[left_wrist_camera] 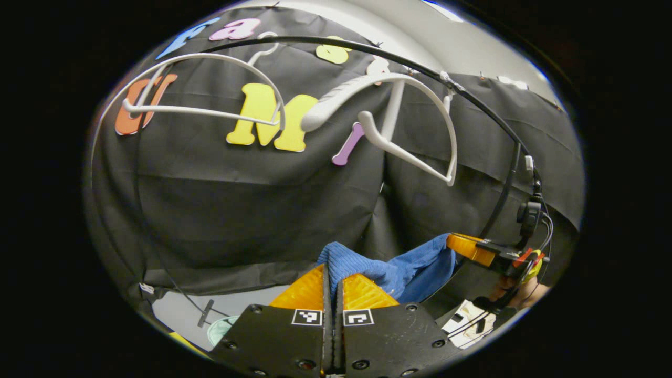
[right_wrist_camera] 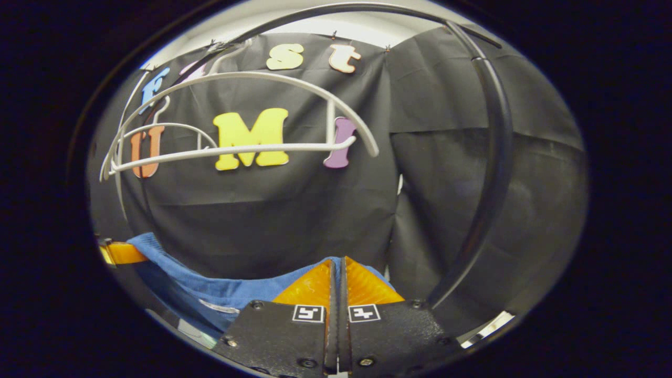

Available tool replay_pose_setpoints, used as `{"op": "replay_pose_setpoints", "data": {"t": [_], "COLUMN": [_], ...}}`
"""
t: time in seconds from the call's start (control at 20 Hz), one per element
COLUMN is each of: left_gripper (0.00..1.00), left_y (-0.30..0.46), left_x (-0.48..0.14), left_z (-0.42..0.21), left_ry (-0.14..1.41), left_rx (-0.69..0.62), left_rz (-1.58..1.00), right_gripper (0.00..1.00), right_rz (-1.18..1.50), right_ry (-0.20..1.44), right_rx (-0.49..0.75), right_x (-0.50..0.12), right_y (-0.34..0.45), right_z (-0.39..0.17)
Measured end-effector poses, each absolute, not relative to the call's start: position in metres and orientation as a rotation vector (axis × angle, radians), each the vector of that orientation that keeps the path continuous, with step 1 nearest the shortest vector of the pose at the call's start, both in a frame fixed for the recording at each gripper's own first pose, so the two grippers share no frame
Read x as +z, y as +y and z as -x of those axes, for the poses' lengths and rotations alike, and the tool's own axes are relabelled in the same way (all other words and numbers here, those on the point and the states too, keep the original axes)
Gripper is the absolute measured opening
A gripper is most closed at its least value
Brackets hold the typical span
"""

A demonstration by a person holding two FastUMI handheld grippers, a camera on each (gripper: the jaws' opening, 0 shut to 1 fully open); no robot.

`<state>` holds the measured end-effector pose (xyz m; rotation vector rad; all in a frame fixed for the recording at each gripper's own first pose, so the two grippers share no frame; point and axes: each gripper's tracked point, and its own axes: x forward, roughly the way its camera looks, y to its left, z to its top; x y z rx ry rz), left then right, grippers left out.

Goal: Grasp the clothes on the hanger with both hands and then place them into the laundry hamper below.

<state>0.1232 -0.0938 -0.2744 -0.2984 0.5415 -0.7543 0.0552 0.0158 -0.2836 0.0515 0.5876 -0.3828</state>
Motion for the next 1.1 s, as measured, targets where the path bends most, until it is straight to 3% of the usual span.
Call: {"op": "replay_pose_setpoints", "data": {"t": [0.15, 0.2, 0.35, 0.4, 0.55, 0.75, 0.95, 1.1], "left_gripper": [0.01, 0.06, 0.06, 0.01, 0.01, 0.01, 0.01, 0.01], "left_y": [-0.08, -0.071, -0.064, -0.07, -0.062, -0.059, -0.064, -0.072], "left_x": [-0.282, -0.285, -0.306, -0.31, -0.293, -0.264, -0.232, -0.204], "left_z": [-0.108, -0.094, -0.083, -0.08, -0.075, -0.083, -0.08, -0.088], "left_ry": [0.553, 0.561, 0.596, 0.624, 0.595, 0.546, 0.49, 0.448], "left_rx": [-0.694, -0.676, -0.625, -0.642, -0.648, -0.657, -0.661, -0.634], "left_rz": [0.297, 0.292, 0.282, 0.284, 0.286, 0.225, 0.198, 0.171], "right_gripper": [0.04, 0.04, 0.04, 0.04, 0.04, 0.04, 0.04, 0.45], "right_rz": [-0.176, -0.209, -0.173, -0.156, -0.086, -0.187, -0.207, -0.266], "right_ry": [0.601, 0.585, 0.561, 0.558, 0.623, 0.812, 0.922, 0.99], "right_rx": [-0.256, -0.209, -0.103, -0.048, -0.009, 0.07, 0.073, 0.125], "right_x": [-0.293, -0.288, -0.284, -0.285, -0.324, -0.375, -0.413, -0.42], "right_y": [0.069, 0.088, 0.125, 0.139, 0.144, 0.162, 0.161, 0.179], "right_z": [-0.051, -0.054, -0.056, -0.056, -0.029, 0.006, 0.045, 0.076]}}
